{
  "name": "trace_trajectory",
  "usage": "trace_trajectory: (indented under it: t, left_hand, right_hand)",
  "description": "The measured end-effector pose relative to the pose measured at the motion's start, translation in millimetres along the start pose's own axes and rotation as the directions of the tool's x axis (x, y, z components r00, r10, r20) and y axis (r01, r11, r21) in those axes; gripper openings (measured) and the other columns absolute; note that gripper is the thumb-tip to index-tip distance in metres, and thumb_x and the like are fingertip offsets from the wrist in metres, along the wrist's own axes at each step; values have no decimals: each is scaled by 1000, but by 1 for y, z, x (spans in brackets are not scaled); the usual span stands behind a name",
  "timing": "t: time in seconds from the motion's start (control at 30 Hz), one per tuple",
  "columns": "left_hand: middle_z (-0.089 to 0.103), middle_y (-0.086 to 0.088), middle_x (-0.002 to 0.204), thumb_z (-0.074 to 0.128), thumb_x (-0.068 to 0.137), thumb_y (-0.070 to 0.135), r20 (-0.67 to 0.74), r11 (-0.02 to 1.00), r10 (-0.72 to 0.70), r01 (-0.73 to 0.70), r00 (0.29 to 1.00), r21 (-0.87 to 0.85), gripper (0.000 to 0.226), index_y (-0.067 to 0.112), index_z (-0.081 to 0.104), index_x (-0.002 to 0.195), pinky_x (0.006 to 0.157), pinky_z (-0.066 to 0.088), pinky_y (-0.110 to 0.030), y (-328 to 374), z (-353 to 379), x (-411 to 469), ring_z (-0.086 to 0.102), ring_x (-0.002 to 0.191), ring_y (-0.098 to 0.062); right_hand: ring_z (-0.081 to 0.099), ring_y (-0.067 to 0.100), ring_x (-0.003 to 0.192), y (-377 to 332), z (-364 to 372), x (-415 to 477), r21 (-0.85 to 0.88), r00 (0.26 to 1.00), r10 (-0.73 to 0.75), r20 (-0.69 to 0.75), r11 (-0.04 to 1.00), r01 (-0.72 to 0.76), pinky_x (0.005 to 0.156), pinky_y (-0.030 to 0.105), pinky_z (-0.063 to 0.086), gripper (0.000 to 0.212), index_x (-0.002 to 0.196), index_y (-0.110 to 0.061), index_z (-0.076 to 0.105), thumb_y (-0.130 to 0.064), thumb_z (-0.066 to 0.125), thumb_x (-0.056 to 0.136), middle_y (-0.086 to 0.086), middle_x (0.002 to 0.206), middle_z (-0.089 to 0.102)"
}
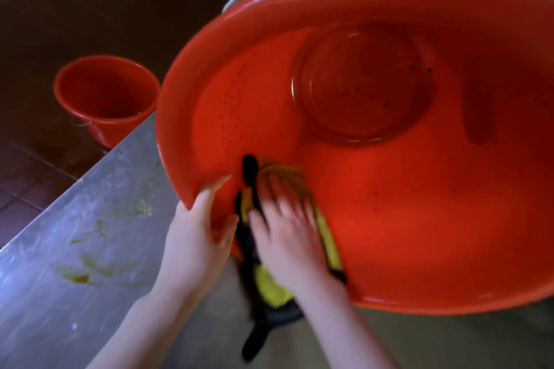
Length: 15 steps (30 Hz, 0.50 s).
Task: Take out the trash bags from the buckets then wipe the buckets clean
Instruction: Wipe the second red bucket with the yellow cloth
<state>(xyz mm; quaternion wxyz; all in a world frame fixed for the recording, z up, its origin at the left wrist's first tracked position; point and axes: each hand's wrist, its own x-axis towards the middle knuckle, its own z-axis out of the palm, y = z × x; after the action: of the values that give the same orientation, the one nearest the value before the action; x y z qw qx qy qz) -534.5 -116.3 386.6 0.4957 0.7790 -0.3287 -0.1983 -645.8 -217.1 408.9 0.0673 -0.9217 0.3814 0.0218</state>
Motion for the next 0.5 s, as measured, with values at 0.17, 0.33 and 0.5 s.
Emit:
trace_trajectory:
  t: [0.17,0.33,0.5]
  left_hand:
    - [54,-1,112,72,83,11,16,1000,5,-4,1000,-30,65,43,48,136,75,43,-29,-3,1,-8,56,82,-22]
    - [55,-2,112,71,85,16,34,997,6,-4,999,-74,66,52,44,134,74,44,-28,-1,8,-18,55,80,-19]
    - [53,-1,118,67,88,19,38,996,-7,10,999,-90,62,52,42,134,79,47,-31,-4,13,-17,58,91,-22]
  right_hand:
    - [10,12,148,10,0,12,-81,995,97,12,992,-96,119,43,10,62,153,-32,17,-48,8,94,-7,161,15]
    - [16,16,147,65,-9,104,-32,929,370,9,929,-369,119,46,12,53,153,-26,22,-41,27,102,-2,160,20]
    - [10,15,148,59,-11,98,-39,958,272,85,962,-270,119,49,9,54,154,-25,19,-39,22,102,-3,161,15]
